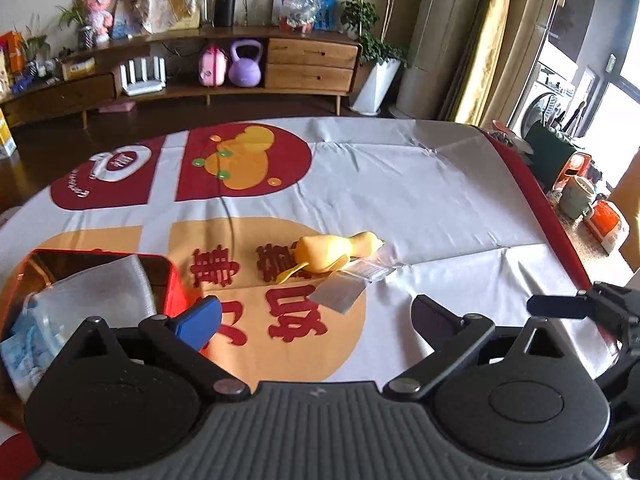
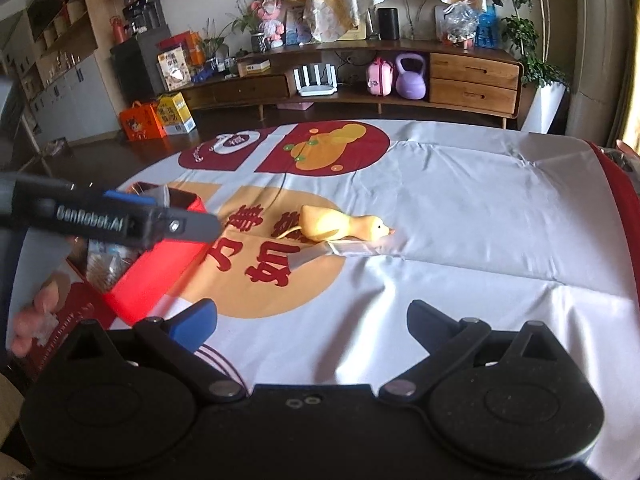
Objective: Organize soft objects
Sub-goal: 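Grasp the yellow duck with the left tool while the right tool grasps the white paper packet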
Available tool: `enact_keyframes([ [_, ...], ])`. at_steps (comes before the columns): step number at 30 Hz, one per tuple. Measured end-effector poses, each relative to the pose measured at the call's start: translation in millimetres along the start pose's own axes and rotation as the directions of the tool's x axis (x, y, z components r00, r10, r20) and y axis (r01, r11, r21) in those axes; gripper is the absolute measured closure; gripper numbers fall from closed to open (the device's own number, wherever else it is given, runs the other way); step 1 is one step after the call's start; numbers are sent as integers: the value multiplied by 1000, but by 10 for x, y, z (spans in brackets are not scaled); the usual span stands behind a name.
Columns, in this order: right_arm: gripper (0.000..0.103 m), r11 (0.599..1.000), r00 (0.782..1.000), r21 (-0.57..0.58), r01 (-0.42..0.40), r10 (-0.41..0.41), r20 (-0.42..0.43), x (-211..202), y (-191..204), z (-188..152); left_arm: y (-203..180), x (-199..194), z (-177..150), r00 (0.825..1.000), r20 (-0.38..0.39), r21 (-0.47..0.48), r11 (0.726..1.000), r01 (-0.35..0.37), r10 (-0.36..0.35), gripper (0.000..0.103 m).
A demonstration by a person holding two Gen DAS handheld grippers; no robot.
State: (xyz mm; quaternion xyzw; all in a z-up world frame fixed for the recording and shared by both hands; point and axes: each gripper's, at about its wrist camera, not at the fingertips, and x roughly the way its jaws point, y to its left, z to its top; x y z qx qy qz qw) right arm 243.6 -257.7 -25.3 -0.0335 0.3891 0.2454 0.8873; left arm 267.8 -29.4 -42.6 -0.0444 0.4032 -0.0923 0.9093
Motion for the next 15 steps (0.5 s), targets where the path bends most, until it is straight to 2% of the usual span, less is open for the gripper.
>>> enact_keyframes([
  [15,5,999,998,-34,-17,14,-65,504,-130,152,-13,732,493,995,-83,-10,998,60,-60,1],
])
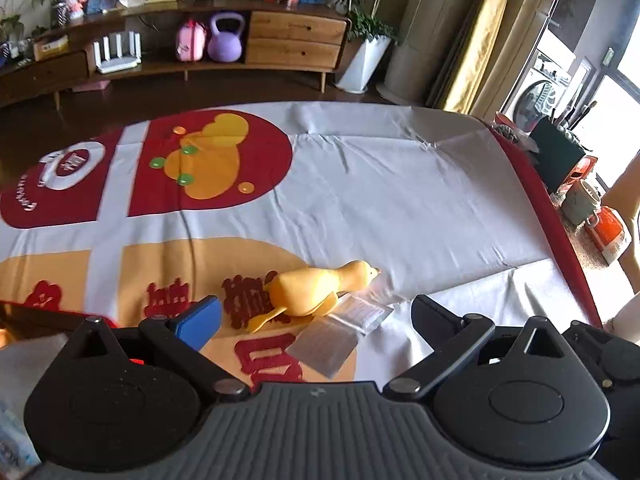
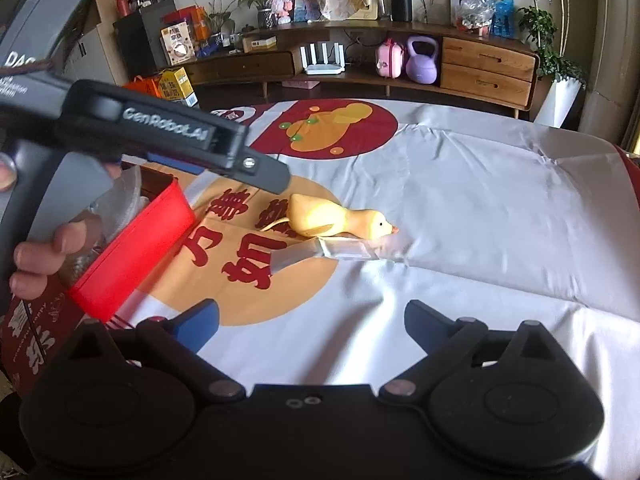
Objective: Organize soft objects
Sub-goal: 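Grasp the yellow duck with the left tool while the right tool grasps the white paper packet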
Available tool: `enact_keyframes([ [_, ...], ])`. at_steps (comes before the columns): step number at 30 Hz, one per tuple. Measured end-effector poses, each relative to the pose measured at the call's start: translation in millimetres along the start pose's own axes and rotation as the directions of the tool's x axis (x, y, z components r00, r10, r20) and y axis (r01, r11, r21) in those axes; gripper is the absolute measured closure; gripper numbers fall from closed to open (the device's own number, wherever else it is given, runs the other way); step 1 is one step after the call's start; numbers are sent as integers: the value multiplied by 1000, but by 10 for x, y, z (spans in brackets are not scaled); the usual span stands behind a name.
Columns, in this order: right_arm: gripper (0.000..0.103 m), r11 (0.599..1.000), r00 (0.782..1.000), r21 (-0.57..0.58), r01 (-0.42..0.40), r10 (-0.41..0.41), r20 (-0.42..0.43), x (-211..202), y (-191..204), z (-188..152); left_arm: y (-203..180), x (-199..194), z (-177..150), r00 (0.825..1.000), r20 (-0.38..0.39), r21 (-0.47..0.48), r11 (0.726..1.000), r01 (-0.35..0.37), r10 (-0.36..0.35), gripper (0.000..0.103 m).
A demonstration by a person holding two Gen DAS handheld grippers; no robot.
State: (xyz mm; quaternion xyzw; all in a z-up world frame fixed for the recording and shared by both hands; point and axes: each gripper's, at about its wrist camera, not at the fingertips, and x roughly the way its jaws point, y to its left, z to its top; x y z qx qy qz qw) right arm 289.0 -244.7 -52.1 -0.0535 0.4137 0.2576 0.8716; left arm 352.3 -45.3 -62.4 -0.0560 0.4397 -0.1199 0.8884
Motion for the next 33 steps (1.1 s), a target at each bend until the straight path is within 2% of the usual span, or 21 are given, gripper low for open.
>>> enact_keyframes([
  [9,5,999,999,-16,-35,36,14,312,-22,185,1,403,118,999,-28,7,1000,16,-16,1],
  [13,5,999,999,-17,-44,44,21,450,-33,240,-11,609,125,998,-59,30,1000,-4,6,1],
  [20,5,999,999,-7,-39,40,34,684,-67,281,46,862,153,996,-89,-15,1000,6,-7,1],
  [22,5,1000,999,2,-30,30,39,739,-96,289,44,936,136,995,-99,-5,1000,-14,14,1],
  [31,8,999,998,13,-41,41,47,923,-169,303,103,1075,69,996,-90,-6,1000,-22,21,2],
  [33,8,999,997,11,-52,52,49,945,-163,296,108,1081,54,996,-86,1,1000,-30,30,11],
])
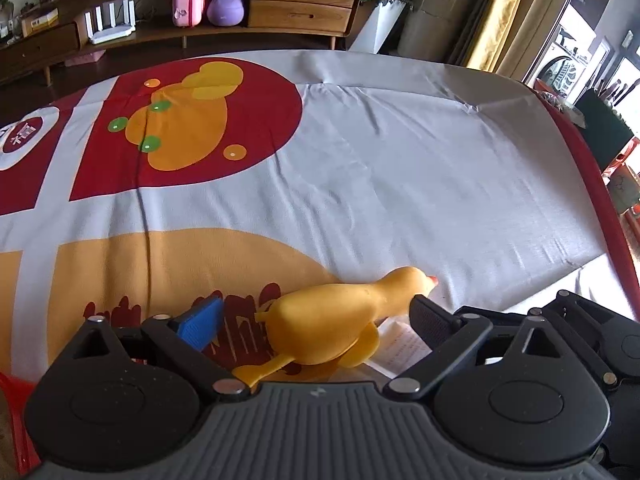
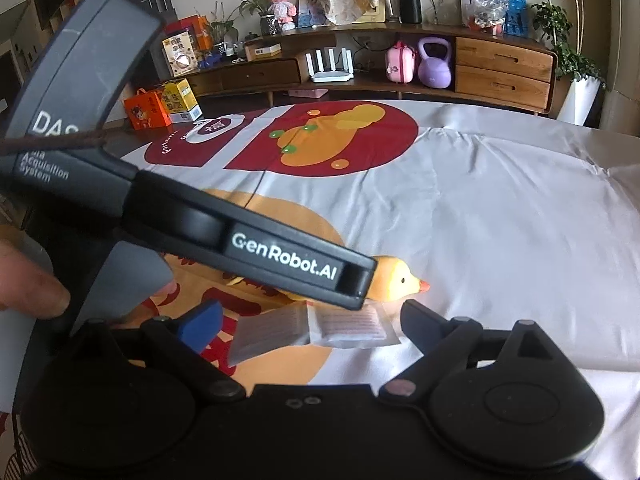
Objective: Organize soft objects
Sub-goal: 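Grasp the yellow duck with the left tool while the right tool grasps the white paper packet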
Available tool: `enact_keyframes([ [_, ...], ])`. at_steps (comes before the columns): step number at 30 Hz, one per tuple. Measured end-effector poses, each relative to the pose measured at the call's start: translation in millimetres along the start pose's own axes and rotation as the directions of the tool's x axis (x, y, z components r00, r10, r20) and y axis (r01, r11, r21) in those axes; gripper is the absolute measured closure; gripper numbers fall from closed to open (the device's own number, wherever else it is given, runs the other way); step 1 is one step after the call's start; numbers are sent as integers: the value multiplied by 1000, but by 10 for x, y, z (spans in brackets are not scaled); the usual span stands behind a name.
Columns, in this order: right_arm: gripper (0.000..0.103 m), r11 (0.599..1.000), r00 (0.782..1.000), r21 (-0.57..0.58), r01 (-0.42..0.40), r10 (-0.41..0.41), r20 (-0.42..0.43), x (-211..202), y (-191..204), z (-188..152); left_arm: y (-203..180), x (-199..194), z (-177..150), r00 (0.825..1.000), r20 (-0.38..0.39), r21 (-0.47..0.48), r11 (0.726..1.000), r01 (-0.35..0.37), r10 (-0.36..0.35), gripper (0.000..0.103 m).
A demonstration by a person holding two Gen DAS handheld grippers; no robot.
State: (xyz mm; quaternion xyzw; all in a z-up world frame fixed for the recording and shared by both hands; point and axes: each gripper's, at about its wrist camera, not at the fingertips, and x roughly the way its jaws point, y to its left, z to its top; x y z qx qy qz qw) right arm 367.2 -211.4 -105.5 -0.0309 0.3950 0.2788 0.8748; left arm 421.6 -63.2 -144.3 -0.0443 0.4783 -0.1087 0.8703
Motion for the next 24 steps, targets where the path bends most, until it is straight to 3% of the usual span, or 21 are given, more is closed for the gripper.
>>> enact_keyframes([
  [2,8,1000,1000,3,-13,13,-3,21,-1,-2,8,22,-13,1000,-6,10,1000,-5,6,19],
  [7,12,999,999,17,-36,36,-13,69,-5,-15,25,30,-37,1000,8,23,1000,1,-1,21],
  [9,22,1000,1000,6,-10,10,-23,89,-3,-22,22,20,-46,1000,16,28,1000,0,0,25],
  [13,30,1000,1000,11,6,-6,-25,79,-24,-41,30,-2,-46,999,18,21,999,31,-31,38],
  [15,41,999,999,-7,34,-34,-33,79,-4,-51,18,-10,-58,999,21,26,999,32,-32,44],
  [20,52,995,997,-73,70,-72,-38,58,86,-116,5,-41,-93,999,18,23,999,46,-47,55],
  [24,74,993,996,-88,84,-87,-26,-5,143,-117,41,-83,-111,998,18,4,998,55,-55,61],
])
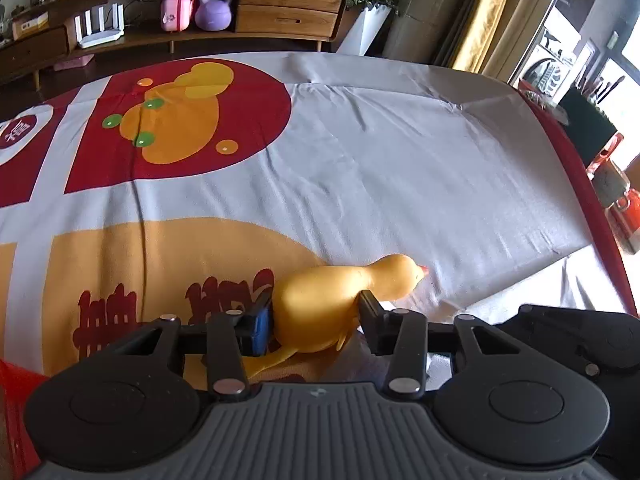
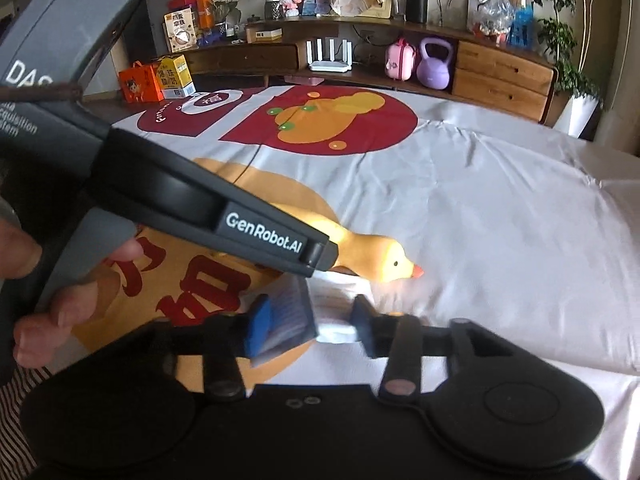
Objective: Organize soft objects
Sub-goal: 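Grasp the yellow duck with the left tool while the right tool grasps the white paper packet, then carry the duck with the left tool while the right tool carries the paper packet over the tin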
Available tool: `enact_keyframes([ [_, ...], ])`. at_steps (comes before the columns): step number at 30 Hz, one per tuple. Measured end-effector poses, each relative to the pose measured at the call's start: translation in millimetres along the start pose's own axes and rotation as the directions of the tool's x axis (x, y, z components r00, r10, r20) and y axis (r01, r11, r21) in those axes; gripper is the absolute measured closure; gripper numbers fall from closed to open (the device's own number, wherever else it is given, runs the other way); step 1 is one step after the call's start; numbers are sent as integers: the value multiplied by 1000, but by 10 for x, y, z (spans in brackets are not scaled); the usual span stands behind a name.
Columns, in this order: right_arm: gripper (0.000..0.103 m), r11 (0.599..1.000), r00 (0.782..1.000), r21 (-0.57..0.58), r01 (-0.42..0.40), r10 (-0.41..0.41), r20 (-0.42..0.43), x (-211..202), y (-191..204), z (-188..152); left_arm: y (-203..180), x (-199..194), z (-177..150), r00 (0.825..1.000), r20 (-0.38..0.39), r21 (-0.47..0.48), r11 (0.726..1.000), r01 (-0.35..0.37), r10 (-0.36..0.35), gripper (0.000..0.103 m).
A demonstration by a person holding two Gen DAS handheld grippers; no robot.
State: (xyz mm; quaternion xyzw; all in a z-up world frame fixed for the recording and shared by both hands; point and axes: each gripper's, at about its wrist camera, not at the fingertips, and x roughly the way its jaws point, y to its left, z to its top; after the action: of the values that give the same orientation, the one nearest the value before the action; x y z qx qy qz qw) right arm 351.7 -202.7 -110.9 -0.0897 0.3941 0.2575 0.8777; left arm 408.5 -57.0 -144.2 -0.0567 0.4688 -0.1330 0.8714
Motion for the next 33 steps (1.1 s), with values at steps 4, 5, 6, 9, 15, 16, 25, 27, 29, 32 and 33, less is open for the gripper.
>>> enact_keyframes([
  [4,103,1000,1000,15,-11,12,-28,-22,-3,-8,10,-61,-30,1000,3,-9,1000,-7,7,64],
  [5,103,1000,999,11,-5,5,-32,-23,3,-21,11,-76,-41,1000,3,-10,1000,-14,14,64],
  [6,103,1000,1000,12,-2,2,-30,-36,6,-32,13,-90,-52,1000,1,-12,1000,-21,21,66],
  [9,103,1000,1000,29,-5,5,-4,-132,8,-39,39,-157,-84,1000,4,-28,999,-26,26,69],
  [15,99,1000,1000,-5,-24,24,-3,-271,41,-9,106,-357,-153,999,16,-44,998,-43,43,69],
  [16,98,1000,1000,-7,-16,16,1,-278,40,-8,128,-374,-168,999,16,-48,998,-44,45,69],
  [25,73,999,999,-19,37,-36,12,-317,52,-1,285,-527,-296,998,24,-93,994,-54,57,69],
  [27,46,999,999,-14,35,-35,20,-316,38,0,288,-538,-304,998,25,-91,994,-58,61,69],
  [29,32,999,999,-28,36,-35,25,-298,34,19,289,-540,-316,998,21,-89,994,-61,63,70],
  [32,30,998,1000,-62,19,-20,-5,-200,5,58,298,-533,-326,998,20,-87,994,-59,61,70],
  [33,30,997,1000,-70,13,-14,-19,-147,-18,72,302,-531,-325,998,22,-87,995,-58,60,70],
])
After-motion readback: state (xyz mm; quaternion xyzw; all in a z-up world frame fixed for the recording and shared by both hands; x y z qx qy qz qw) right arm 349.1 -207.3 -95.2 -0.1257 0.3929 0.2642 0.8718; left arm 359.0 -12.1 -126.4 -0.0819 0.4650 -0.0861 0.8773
